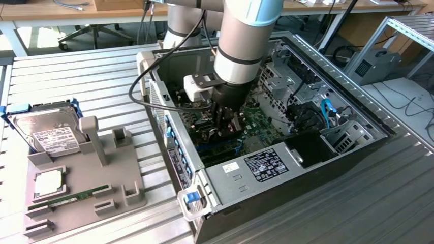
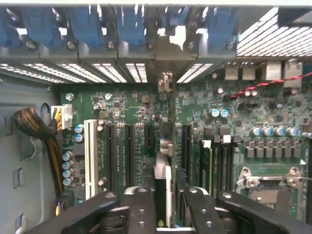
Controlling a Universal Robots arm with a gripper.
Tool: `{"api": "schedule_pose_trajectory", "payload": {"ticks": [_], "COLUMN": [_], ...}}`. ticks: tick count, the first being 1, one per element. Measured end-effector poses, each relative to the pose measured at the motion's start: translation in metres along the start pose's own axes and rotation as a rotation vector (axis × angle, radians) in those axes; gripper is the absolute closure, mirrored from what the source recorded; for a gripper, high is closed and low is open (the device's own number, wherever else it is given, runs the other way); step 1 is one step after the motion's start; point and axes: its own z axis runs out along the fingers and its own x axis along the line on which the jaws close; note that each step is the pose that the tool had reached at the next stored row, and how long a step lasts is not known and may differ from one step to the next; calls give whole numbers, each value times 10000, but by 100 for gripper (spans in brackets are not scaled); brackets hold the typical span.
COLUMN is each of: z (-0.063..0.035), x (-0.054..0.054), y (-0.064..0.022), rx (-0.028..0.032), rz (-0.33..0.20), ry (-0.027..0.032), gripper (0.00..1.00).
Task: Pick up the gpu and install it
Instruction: 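Insert the gpu into the slot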
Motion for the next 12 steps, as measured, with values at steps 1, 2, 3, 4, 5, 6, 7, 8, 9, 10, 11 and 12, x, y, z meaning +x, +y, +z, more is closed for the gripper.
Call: {"api": "schedule_pose_trajectory", "payload": {"ticks": [1,2,3,4,5,6,7,8,9,10,11,12], "z": [0,-2,-3,-3,-4,-6,-21,-49,-96,-146,-196,-250], "x": [0,1,1,1,1,1,0,-4,-7,-14,-24,-36], "y": [0,0,1,1,1,0,1,1,2,3,3,4], "rx": [-1,-3,-4,-5,-6,-5,-6,-5,-5,-4,-6,-5], "rz": [1,0,1,1,1,1,1,2,0,1,1,1], "ry": [1,5,8,9,16,21,46,58,63,69,81,97], "gripper": [72,66,66,66,66,66,66,66,66,66,66,66]}}
